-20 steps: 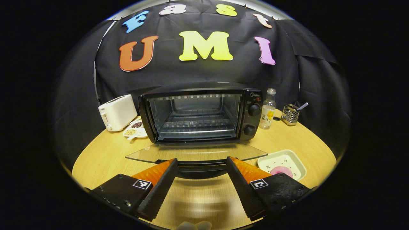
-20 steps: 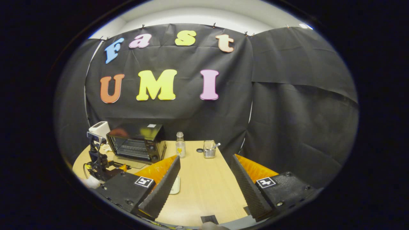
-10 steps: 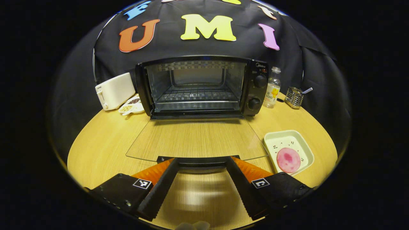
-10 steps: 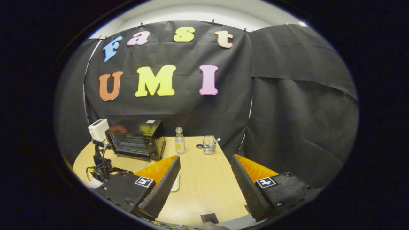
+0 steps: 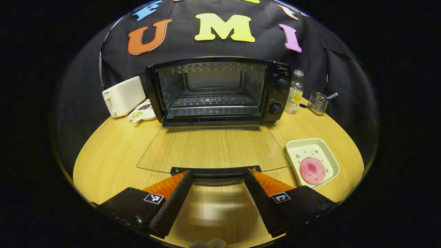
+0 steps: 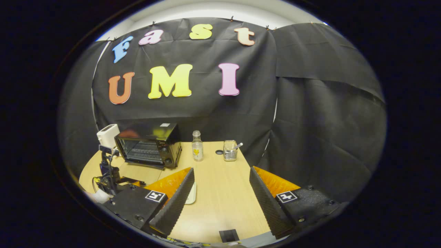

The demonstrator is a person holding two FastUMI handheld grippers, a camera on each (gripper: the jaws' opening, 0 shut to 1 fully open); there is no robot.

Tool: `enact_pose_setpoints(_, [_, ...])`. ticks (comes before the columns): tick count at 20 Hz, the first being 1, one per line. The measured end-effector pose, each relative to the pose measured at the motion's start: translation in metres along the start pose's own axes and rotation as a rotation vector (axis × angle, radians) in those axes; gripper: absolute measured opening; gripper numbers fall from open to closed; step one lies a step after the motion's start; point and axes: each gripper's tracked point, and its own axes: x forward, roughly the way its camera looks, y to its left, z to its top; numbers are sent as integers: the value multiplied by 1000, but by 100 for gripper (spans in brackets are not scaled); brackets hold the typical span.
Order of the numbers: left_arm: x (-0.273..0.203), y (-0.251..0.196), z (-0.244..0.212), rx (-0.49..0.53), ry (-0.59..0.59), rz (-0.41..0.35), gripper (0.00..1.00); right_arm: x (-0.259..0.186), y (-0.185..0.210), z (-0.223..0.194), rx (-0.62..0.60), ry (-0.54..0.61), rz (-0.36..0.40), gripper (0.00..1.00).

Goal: Open the electric oven with the left hand, put the food in, and close the electric oven.

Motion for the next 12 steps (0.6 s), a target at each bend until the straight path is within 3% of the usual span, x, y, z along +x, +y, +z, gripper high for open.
enact_pose_setpoints(6, [-69, 14, 36, -16, -132, 52, 97, 52, 17, -38, 8, 119, 120, 97])
enact_pose_setpoints(12, [-160, 16, 98, 10, -279, 111, 96, 123, 41, -112, 55, 359, 256, 81])
